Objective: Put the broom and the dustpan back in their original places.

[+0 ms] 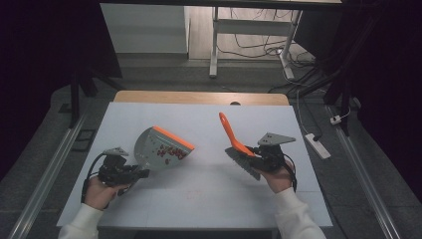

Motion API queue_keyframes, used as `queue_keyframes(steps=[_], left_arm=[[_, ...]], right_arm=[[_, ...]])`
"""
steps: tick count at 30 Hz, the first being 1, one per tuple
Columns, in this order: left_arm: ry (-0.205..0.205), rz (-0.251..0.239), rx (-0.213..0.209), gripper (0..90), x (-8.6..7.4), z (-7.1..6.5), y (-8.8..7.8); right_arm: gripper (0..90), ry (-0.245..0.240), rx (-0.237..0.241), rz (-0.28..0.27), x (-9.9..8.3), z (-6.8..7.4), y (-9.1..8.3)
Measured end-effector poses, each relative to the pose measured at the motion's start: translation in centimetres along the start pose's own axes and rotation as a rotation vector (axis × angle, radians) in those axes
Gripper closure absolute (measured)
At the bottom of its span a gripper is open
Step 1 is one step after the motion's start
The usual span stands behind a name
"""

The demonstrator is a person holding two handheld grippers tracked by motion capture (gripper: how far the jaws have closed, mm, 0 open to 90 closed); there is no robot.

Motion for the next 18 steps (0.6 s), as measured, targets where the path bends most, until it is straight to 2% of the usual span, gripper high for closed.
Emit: queue_keyframes(steps=[7, 12, 18], left_arm=[[-0.024, -0.026, 0.012, 61.2, -0.4, -0.2, -0.4], [-0.040, -0.046, 0.046, 61.2, -0.9, -0.4, -0.6], [-0.062, -0.058, 0.069, 61.2, -1.3, -0.4, -0.8]], right_arm=[[70.1, 0.022, 0.003, 0.002, -0.9, -0.1, -1.1], [70.1, 0.047, 0.010, 0.000, -1.7, -0.4, -2.0], [70.1, 0.079, -0.009, 0.006, -2.3, -0.8, -2.9]])
Point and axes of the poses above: each handheld gripper's, and its own axes: y roughly forward along the jaws, x roughly out of its top, z roughly to its left, the point moved 3 cm from there along y, roughly forward along the jaws, and after that the axes turned 3 degrees about -x, right-handed, at the moved point
